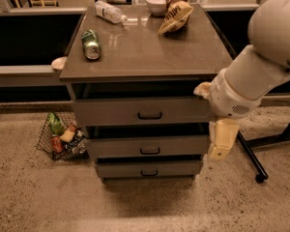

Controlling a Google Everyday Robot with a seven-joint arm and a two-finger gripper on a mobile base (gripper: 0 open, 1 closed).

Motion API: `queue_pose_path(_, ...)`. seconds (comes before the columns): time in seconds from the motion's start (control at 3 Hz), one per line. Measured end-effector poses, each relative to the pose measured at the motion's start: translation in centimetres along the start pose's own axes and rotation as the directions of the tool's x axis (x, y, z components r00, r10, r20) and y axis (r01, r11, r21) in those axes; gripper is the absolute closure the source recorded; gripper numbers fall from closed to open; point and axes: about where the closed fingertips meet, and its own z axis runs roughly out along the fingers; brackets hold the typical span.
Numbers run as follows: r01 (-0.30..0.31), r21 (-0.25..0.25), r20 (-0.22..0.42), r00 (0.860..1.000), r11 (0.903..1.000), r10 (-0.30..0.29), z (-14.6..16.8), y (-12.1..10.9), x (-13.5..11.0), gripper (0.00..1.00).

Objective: Open middle drawer

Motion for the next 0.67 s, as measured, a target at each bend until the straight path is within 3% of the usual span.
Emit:
queue_pose_path(0.33,0.02,-0.094,0.117,0.993,0.9954,-0.009,4.9,0.67,-0.7,0.0)
queue_pose_path(0.67,0.02,-0.094,0.116,0.993,0.9954,-0.009,4.91,0.68,-0.7,0.0)
